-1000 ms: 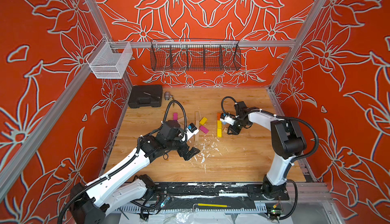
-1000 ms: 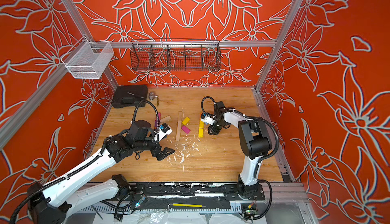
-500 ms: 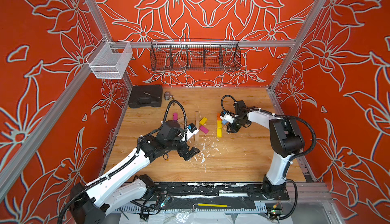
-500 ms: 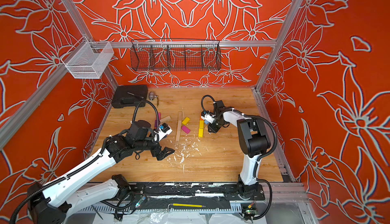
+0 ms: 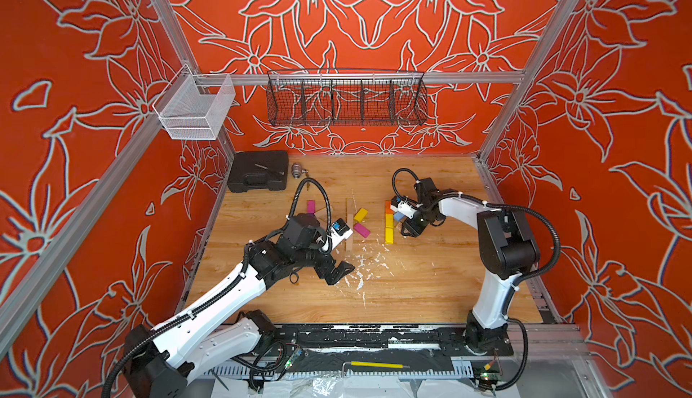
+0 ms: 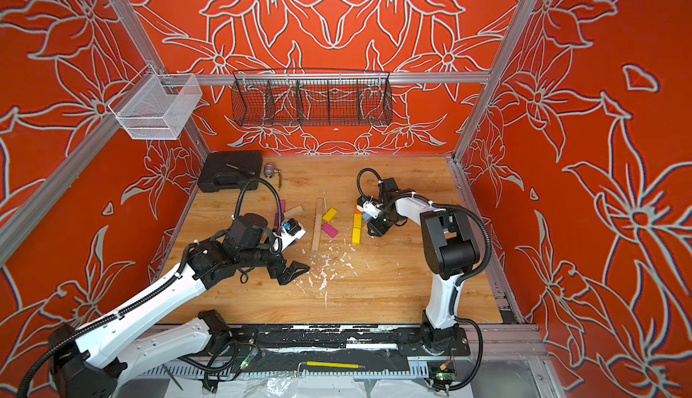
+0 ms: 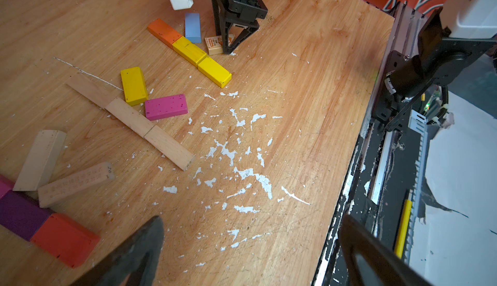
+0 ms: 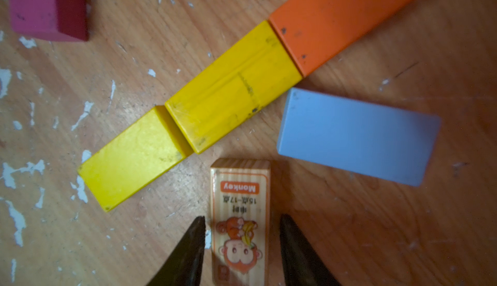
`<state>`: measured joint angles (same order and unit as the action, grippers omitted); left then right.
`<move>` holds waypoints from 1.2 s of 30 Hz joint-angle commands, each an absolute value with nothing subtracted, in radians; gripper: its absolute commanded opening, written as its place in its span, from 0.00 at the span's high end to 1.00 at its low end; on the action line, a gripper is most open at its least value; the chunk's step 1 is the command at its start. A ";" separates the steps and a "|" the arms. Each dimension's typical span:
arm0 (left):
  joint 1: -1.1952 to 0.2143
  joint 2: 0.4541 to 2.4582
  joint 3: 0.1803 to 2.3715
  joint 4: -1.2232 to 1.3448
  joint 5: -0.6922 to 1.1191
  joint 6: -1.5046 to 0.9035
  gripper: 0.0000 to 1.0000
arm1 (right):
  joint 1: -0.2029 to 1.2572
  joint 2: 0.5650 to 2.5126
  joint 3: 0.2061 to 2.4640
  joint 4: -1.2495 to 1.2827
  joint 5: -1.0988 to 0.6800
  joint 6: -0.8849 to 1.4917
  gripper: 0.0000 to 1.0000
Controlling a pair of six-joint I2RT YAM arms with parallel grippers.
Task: Assemble the letter k with building blocks
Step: Assemble the building block at the center of the board.
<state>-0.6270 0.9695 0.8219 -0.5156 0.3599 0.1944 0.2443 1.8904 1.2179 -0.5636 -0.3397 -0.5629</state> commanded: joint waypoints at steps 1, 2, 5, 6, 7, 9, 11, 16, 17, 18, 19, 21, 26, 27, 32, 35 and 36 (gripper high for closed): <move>-0.617 0.953 0.820 -0.528 0.361 0.211 0.00 | 0.249 1.864 1.206 -0.563 -0.338 -0.572 0.53; -0.617 0.951 0.821 -0.527 0.365 0.213 0.00 | 0.249 1.861 1.201 -0.560 -0.335 -0.574 0.53; -0.617 0.931 0.813 -0.517 0.384 0.225 0.00 | 0.249 1.861 1.195 -0.554 -0.332 -0.573 0.55; -0.618 0.920 0.807 -0.508 0.388 0.227 0.00 | 0.250 1.860 1.192 -0.547 -0.328 -0.570 0.56; -0.617 0.905 0.799 -0.496 0.388 0.227 0.00 | 0.250 1.858 1.189 -0.543 -0.328 -0.567 0.57; -0.618 0.879 0.782 -0.476 0.382 0.228 0.00 | 0.250 1.858 1.186 -0.535 -0.328 -0.564 0.58; -0.617 0.859 0.770 -0.461 0.373 0.228 0.00 | 0.249 1.857 1.184 -0.531 -0.330 -0.561 0.59; -0.617 0.853 0.769 -0.461 0.365 0.228 0.00 | 0.250 1.861 1.187 -0.528 -0.331 -0.557 0.62; -0.617 0.856 0.770 -0.462 0.367 0.227 0.00 | 0.250 1.863 1.187 -0.528 -0.331 -0.557 0.63; -0.618 0.858 0.771 -0.463 0.370 0.226 0.00 | 0.251 1.862 1.187 -0.528 -0.331 -0.555 0.63; -0.617 0.860 0.772 -0.464 0.370 0.227 0.00 | 0.250 1.863 1.188 -0.526 -0.331 -0.553 0.64; -0.617 0.863 0.773 -0.465 0.370 0.227 0.00 | 0.250 1.863 1.189 -0.526 -0.333 -0.554 0.64; -0.615 0.865 0.775 -0.465 0.371 0.225 0.00 | 0.250 1.870 1.195 -0.525 -0.336 -0.546 0.65; -0.616 0.865 0.775 -0.465 0.370 0.225 0.00 | 0.252 1.871 1.195 -0.523 -0.341 -0.545 0.65; -0.615 0.867 0.775 -0.466 0.371 0.225 0.00 | 0.256 1.876 1.196 -0.519 -0.350 -0.541 0.65; -0.616 0.867 0.775 -0.466 0.370 0.224 0.00 | 0.258 1.877 1.196 -0.520 -0.352 -0.540 0.65; -0.616 0.866 0.775 -0.466 0.371 0.225 0.00 | 0.259 1.877 1.197 -0.520 -0.353 -0.541 0.65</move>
